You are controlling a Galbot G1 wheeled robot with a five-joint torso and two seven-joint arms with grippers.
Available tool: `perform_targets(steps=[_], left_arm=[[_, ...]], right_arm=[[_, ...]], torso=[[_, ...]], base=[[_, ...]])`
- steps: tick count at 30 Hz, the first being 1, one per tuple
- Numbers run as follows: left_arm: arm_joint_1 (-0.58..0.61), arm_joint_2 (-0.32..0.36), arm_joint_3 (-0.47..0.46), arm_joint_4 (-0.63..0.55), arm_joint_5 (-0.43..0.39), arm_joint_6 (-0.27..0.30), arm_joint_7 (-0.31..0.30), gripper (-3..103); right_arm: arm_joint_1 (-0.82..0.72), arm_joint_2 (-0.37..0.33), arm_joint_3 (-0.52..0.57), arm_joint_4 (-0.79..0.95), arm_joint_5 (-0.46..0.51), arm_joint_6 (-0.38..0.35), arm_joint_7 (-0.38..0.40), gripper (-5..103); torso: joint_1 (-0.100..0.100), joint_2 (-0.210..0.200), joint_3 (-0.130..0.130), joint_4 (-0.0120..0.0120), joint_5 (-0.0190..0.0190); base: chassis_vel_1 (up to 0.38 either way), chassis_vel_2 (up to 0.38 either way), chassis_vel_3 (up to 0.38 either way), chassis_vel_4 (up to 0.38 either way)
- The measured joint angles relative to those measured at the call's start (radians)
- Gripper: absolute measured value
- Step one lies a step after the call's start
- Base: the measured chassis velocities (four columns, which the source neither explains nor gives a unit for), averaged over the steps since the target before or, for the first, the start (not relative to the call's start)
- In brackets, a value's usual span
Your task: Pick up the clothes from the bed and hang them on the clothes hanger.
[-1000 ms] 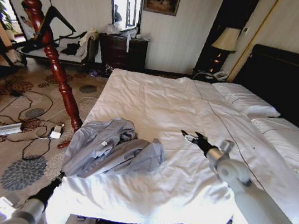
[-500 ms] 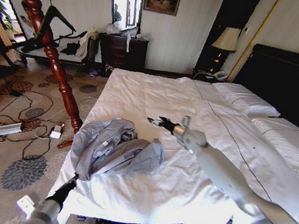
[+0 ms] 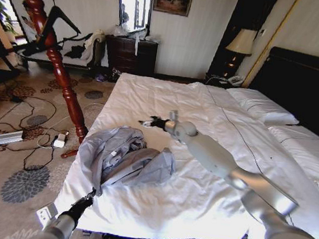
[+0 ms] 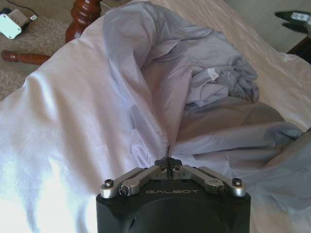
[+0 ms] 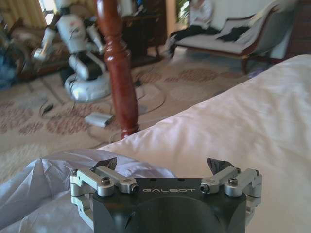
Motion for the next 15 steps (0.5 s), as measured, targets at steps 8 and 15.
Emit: perform_targets(steps=[8,15], left_arm=[[0.022,0.032,0.038,-0.006,0.017,-0.025,0.012,0],[0.029,0.050,0.075,-0.006,0.025,-0.047,0.015,0]], right_arm=[[0.040,0.152,0.014,-0.367,-0.233,0.035,-0.111,100],[0.000,0.148,0.071,-0.446,-0.298,0.049,-0.109,100]], torso=[[0.000,0.000,0.000,-0.0010,0.0005],[0.000,0.000,0.000,-0.0012,0.0006]], base=[[0.000,0.000,0.000,0.000],[0.000,0.000,0.000,0.000]])
